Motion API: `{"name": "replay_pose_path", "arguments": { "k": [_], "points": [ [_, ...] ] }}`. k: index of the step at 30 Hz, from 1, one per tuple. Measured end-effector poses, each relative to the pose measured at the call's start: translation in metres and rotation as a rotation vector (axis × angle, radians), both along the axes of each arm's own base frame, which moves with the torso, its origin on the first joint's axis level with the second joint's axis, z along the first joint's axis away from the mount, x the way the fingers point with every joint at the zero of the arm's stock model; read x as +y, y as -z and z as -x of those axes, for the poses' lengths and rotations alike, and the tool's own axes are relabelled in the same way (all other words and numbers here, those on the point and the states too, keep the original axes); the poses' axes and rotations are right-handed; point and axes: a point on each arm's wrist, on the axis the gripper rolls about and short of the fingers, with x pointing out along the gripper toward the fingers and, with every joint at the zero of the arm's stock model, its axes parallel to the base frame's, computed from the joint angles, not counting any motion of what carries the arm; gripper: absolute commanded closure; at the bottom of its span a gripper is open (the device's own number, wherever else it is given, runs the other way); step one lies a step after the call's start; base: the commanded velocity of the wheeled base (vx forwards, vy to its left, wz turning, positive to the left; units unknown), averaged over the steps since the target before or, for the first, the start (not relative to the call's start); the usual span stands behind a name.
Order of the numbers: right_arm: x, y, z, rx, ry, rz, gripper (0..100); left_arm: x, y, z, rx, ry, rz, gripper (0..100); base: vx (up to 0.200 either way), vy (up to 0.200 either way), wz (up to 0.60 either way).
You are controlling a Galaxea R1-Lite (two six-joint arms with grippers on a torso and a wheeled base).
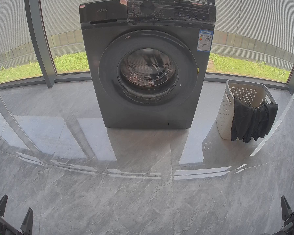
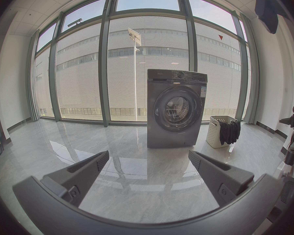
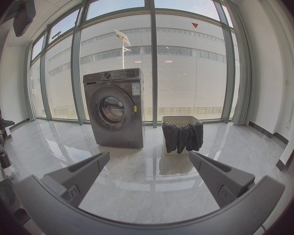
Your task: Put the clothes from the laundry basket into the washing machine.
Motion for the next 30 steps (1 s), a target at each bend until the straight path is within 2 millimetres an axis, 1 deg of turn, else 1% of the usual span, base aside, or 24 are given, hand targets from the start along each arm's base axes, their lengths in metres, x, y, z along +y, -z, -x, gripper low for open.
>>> {"name": "replay_pose_path", "arguments": {
  "k": [19,30],
  "points": [
    [0.0001,0.0,0.0,0.0,0.0,0.006,0,0.0,0.0,0.0,0.0,-0.006,-0.002,0,0.0,0.0,0.0],
    [0.0,0.0,0.0,0.0,-0.004,0.006,0,0.0,0.0,0.0,0.0,-0.005,0.003,0,0.2,0.0,0.0]
  ]
}}
